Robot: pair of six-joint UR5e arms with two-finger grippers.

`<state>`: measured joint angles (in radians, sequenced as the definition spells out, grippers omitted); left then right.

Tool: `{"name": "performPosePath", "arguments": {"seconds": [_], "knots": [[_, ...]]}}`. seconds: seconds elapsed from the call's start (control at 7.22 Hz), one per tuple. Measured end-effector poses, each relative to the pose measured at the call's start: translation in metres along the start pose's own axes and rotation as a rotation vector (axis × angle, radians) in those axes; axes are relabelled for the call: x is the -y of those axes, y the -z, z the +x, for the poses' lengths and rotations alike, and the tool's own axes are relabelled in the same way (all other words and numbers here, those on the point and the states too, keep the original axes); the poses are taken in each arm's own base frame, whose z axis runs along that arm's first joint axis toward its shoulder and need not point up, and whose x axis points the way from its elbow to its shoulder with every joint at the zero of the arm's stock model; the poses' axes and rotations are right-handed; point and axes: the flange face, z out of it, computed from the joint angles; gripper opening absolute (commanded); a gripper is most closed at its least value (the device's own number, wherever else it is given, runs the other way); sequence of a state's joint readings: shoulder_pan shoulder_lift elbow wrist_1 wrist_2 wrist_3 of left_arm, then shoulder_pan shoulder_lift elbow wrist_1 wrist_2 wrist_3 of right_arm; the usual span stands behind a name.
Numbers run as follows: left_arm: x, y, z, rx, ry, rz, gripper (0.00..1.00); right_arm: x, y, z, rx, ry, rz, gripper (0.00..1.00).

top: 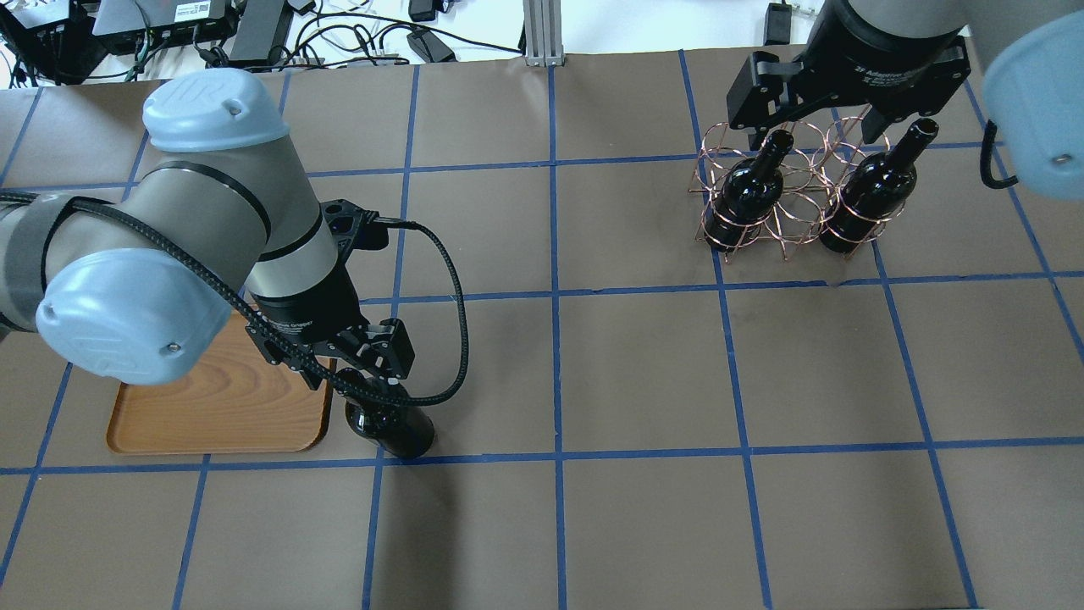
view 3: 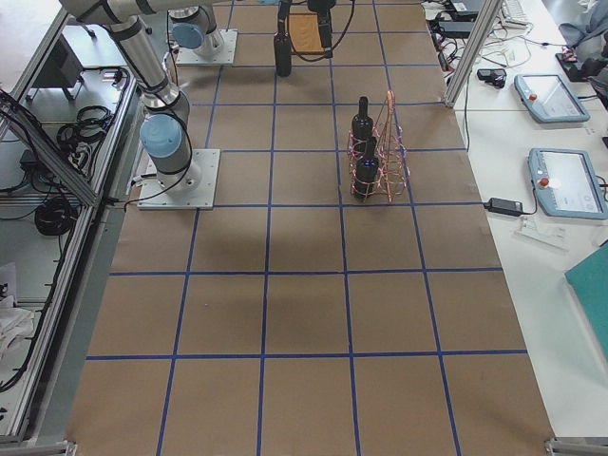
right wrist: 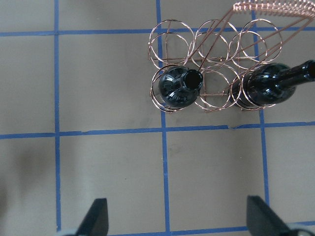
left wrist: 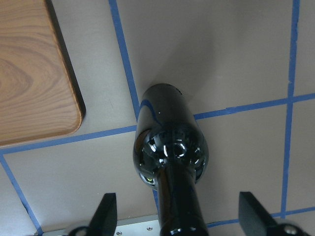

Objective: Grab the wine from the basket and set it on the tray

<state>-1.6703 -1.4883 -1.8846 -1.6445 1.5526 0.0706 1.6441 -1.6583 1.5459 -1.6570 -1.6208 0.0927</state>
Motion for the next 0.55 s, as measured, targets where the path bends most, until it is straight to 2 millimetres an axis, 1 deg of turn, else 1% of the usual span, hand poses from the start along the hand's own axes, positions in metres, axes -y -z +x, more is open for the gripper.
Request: {"name": "performPosePath", "arguments": {"seconds": [0.28, 0.42, 0.55], "knots": [[-0.0015, -0.0019, -0.0001, -0.002, 0.000, -0.021, 0.75, -0.0048, 0.0015, -0.0042, 0.044, -0.005, -0.044, 1.00], [-0.0010, -0.0014, -0.0003, -0.004, 0.000, -0.021, 0.70, -0.0069, 0.0017, -0.0031, 0.033, -0.005, -0.060, 1.00], [-0.0007, -0.0007, -0.0001, -0.005, 0.001, -0.020, 0.60, -0.0081, 0.0019, -0.0023, 0.025, -0.004, -0.070, 1.00]]}}
